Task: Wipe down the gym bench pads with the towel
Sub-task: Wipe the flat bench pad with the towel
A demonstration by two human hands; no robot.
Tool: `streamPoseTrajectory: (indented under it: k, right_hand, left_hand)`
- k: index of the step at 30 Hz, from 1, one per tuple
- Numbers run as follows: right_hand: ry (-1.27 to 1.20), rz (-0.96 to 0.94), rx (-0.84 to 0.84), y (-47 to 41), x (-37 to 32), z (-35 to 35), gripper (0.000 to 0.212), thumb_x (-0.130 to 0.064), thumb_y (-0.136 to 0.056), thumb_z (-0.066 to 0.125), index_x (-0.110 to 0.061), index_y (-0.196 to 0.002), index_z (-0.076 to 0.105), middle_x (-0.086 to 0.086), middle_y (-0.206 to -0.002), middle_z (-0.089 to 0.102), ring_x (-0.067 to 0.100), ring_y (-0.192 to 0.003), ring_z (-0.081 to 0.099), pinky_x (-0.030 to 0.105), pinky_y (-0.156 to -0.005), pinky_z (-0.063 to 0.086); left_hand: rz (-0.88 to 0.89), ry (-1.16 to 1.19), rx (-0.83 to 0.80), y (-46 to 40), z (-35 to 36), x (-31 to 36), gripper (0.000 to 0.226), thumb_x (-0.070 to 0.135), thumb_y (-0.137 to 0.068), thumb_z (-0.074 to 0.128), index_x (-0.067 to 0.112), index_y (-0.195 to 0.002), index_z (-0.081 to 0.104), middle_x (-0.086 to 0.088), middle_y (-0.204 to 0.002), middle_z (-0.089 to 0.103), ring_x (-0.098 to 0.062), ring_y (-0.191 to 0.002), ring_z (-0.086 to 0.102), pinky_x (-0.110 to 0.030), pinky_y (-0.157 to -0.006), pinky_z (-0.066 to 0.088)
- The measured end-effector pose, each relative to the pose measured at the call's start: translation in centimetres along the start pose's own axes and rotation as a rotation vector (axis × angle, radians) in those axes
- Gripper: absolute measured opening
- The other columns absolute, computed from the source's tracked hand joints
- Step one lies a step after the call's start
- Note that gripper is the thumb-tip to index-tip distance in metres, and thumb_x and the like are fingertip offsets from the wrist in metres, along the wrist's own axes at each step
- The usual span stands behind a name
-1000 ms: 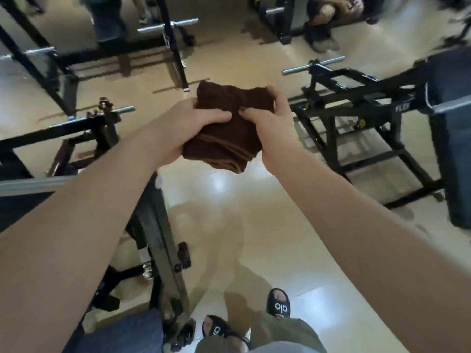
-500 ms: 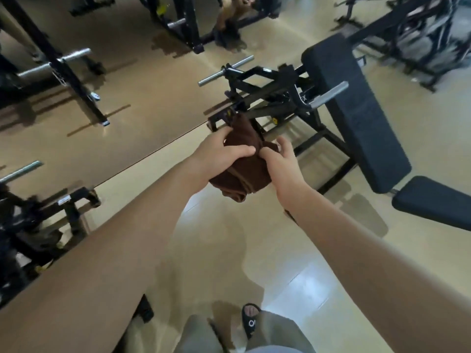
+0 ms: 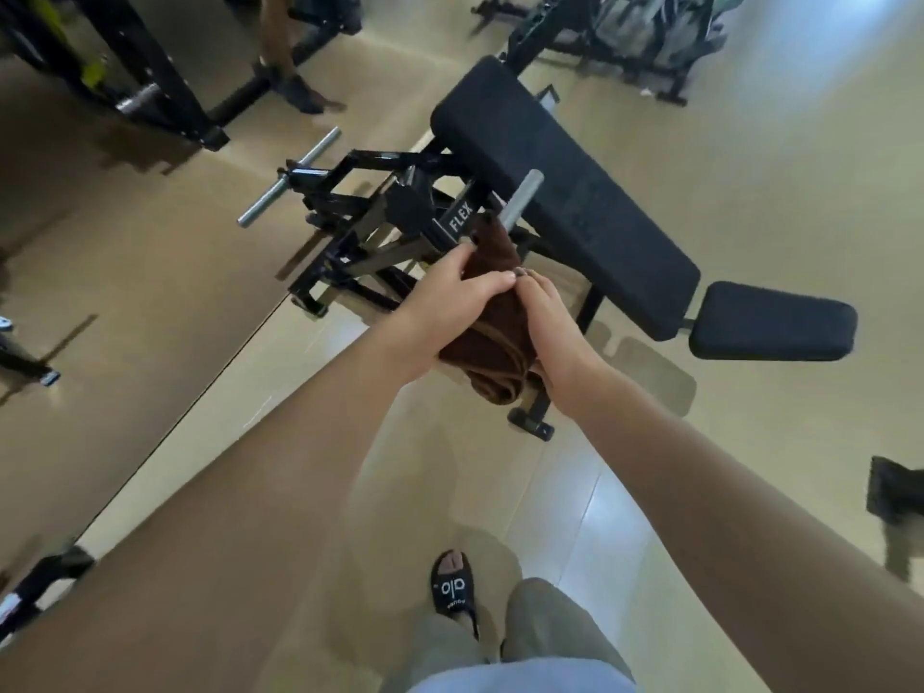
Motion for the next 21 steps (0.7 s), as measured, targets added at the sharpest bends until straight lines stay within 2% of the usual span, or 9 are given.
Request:
streamPoseTrajectory:
  k: [7, 9, 12, 15, 18, 19, 21]
  right_hand:
    - [-0.077, -0.005, 0.129, -6.3, -4.2, -4.5, 0.041, -0.049, -0.106, 0.047, -0.037, -0.143, 0.055, 0.002, -0.124, 0.07, 0.022, -0.107, 0.072, 0.04, -0.09, 0.062]
    - [-0.143, 0.029, 0.12, -8.5, -5.6, -6.1, 0.04, -0.053, -0.105, 0.048, -0.033, -0.138, 0.059, 0.005, -0.122, 0.073, 0.025, -0.107, 0.074, 0.039, -0.087, 0.063]
    - [-0.32, 0.113, 0.083, -12.2, -7.2, -9.1, 0.045, -0.06, -0.102, 0.052, -0.025, -0.125, 0.069, 0.007, -0.109, 0.08, 0.022, -0.093, 0.079, 0.033, -0.075, 0.062]
    - [-0.526, 0.116, -0.001, -16.6, -8.9, -13.0, 0.058, -0.065, -0.101, 0.049, -0.016, -0.123, 0.073, 0.01, -0.113, 0.079, 0.024, -0.099, 0.077, 0.038, -0.085, 0.06]
    - [-0.634, 0.099, -0.084, -21.4, -10.6, -16.4, 0.062, -0.066, -0.103, 0.043, -0.016, -0.125, 0.074, 0.013, -0.125, 0.074, 0.028, -0.115, 0.07, 0.043, -0.107, 0.052]
    - [-0.65, 0.096, -0.119, -23.0, -11.3, -17.2, 0.063, -0.065, -0.104, 0.041, -0.016, -0.124, 0.073, 0.013, -0.127, 0.073, 0.028, -0.117, 0.068, 0.044, -0.11, 0.05]
    - [-0.675, 0.115, -0.182, -25.9, -12.8, -18.1, 0.064, -0.066, -0.104, 0.039, -0.016, -0.123, 0.074, 0.013, -0.126, 0.073, 0.029, -0.117, 0.068, 0.044, -0.107, 0.05]
  left_hand:
    - [-0.044, 0.033, -0.107, -9.6, 4.1, 3.8, 0.024, 0.023, -0.101, 0.061, 0.017, -0.123, 0.066, -0.011, -0.111, 0.075, -0.027, -0.102, 0.075, -0.044, -0.09, 0.063]
    - [-0.069, 0.051, -0.113, -12.8, 5.7, 5.2, 0.023, 0.024, -0.101, 0.06, 0.015, -0.121, 0.067, -0.013, -0.11, 0.075, -0.029, -0.101, 0.075, -0.044, -0.087, 0.063]
    - [-0.086, 0.095, -0.121, -18.0, 8.2, 7.0, 0.025, 0.031, -0.097, 0.059, 0.015, -0.113, 0.069, -0.015, -0.112, 0.072, -0.03, -0.104, 0.074, -0.042, -0.084, 0.062]
    - [-0.127, 0.112, -0.203, -22.5, 11.0, 9.1, 0.039, 0.037, -0.102, 0.051, 0.011, -0.125, 0.068, -0.016, -0.119, 0.073, -0.025, -0.104, 0.074, -0.036, -0.083, 0.062]
    - [-0.191, 0.112, -0.29, -26.1, 13.2, 11.0, 0.044, 0.036, -0.11, 0.039, 0.007, -0.133, 0.062, -0.013, -0.119, 0.074, -0.026, -0.111, 0.071, -0.04, -0.099, 0.058]
    - [-0.195, 0.094, -0.306, -27.4, 13.7, 11.7, 0.045, 0.037, -0.111, 0.038, 0.007, -0.135, 0.061, -0.013, -0.122, 0.073, -0.027, -0.114, 0.071, -0.042, -0.103, 0.056]
    - [-0.191, 0.071, -0.296, -30.0, 13.8, 12.9, 0.044, 0.037, -0.111, 0.037, 0.008, -0.135, 0.06, -0.015, -0.124, 0.072, -0.028, -0.114, 0.071, -0.043, -0.104, 0.056]
Point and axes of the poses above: each hand's wrist, its own y-axis away from the middle knuckle, its own z-axis out of the palm, x = y × z, the point moved 3 cm from there along -y, towards the middle knuckle
